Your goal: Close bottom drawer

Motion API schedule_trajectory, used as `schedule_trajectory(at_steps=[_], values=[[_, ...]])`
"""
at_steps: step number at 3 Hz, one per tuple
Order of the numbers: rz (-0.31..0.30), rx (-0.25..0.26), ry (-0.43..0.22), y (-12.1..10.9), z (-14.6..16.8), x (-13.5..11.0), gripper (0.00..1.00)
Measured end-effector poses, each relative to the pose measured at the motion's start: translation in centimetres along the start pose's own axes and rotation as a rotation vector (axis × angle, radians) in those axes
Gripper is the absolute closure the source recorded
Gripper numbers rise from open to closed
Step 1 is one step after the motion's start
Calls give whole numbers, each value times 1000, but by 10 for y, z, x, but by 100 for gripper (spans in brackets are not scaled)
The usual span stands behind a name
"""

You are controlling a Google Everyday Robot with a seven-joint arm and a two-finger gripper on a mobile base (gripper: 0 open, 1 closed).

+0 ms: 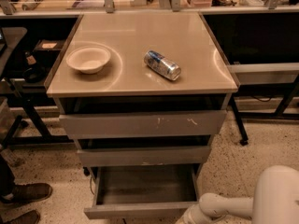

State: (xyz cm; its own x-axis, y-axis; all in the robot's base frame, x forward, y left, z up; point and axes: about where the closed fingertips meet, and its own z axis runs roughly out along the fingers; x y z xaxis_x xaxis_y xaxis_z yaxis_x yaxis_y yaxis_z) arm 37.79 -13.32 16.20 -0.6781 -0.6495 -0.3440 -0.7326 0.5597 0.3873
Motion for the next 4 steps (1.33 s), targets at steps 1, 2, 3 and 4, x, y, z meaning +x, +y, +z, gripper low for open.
schedule_trajectory(at_steps=[1, 2, 3, 4], values=[[-17, 54, -70, -35, 3, -41, 100], [-17, 54, -70, -35, 3, -41, 100], [34, 51, -79, -38, 10, -41, 100], [65, 64, -120, -46, 11, -54, 100]])
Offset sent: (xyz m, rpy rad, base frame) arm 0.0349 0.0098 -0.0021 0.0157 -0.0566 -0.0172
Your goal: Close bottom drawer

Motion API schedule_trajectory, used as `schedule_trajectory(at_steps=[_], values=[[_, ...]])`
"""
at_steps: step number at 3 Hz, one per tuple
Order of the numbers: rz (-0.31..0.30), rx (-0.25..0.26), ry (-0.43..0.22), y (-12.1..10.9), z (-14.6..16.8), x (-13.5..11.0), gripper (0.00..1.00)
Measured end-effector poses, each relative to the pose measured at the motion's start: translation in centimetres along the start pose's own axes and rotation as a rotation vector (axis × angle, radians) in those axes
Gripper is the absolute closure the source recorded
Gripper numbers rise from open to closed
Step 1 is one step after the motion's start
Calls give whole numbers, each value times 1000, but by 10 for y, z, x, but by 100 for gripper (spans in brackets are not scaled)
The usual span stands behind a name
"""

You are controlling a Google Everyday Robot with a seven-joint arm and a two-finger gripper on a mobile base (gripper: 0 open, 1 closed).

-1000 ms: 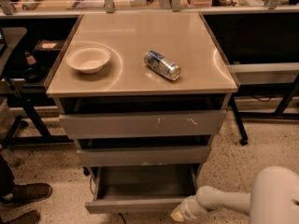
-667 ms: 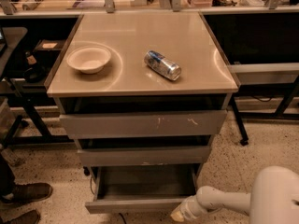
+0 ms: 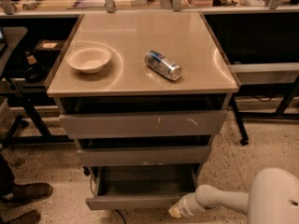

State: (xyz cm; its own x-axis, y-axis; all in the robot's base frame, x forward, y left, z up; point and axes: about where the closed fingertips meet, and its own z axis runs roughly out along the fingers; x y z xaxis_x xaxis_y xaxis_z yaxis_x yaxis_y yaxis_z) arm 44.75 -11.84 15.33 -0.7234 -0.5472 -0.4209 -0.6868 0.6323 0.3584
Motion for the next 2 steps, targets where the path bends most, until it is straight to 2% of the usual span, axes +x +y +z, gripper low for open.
schedule_trajectory(at_steps=[1, 2], values=[[13, 15, -72, -10, 2, -33, 100], [-8, 15, -162, -18, 12, -84, 100]])
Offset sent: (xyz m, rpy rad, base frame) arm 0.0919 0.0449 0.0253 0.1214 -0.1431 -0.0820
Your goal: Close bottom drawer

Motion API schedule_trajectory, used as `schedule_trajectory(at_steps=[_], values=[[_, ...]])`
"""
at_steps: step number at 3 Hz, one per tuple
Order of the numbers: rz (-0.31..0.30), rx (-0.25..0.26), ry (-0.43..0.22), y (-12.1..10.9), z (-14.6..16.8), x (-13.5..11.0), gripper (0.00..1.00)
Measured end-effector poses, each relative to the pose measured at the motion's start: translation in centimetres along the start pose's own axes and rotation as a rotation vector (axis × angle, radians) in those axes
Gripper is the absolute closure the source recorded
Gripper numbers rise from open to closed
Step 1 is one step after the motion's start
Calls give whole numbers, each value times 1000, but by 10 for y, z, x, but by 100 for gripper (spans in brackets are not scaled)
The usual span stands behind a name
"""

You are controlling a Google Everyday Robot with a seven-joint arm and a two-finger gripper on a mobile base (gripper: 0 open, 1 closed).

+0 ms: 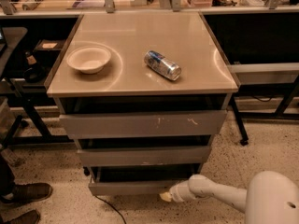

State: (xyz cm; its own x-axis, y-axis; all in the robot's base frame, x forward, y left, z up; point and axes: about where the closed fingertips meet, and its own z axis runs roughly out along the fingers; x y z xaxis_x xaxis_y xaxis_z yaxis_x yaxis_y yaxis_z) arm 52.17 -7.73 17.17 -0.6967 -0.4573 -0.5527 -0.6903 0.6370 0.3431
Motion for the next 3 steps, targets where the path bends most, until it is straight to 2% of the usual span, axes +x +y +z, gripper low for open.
schedule_trajectory(at_steps=[2, 3], values=[[11, -3, -19, -3, 4, -6, 100], [0, -3, -58, -6, 8, -23, 100]])
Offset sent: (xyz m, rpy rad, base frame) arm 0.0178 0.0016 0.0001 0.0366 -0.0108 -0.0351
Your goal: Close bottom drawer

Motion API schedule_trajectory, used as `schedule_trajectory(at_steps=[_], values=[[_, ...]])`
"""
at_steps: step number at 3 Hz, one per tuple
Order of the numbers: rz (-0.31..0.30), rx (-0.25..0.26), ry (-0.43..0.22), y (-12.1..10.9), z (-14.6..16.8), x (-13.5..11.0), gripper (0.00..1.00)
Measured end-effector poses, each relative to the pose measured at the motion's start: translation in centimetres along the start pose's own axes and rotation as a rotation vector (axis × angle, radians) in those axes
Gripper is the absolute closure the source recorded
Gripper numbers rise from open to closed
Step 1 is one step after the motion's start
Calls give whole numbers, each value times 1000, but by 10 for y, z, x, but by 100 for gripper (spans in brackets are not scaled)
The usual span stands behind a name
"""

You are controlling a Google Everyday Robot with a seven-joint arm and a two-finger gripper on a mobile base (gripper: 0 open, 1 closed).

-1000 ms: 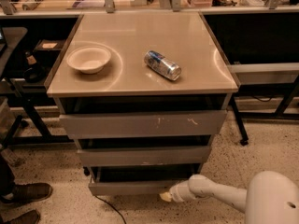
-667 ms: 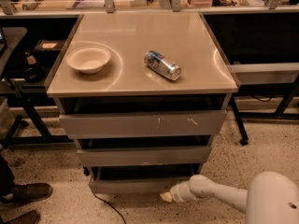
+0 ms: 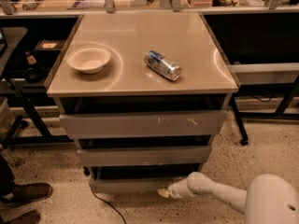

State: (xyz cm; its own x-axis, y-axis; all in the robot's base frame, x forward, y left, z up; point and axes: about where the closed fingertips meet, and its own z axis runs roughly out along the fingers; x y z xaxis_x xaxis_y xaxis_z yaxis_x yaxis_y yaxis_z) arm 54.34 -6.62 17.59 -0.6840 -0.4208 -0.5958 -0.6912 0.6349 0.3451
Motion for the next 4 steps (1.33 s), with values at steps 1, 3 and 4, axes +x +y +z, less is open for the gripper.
schedule_trajectory(at_steps=[1, 3, 4], values=[[-15, -2, -31, -3, 6, -16, 100], [-45, 2, -68, -20, 22, -36, 100], [-66, -10, -73, -24, 31, -42, 100]])
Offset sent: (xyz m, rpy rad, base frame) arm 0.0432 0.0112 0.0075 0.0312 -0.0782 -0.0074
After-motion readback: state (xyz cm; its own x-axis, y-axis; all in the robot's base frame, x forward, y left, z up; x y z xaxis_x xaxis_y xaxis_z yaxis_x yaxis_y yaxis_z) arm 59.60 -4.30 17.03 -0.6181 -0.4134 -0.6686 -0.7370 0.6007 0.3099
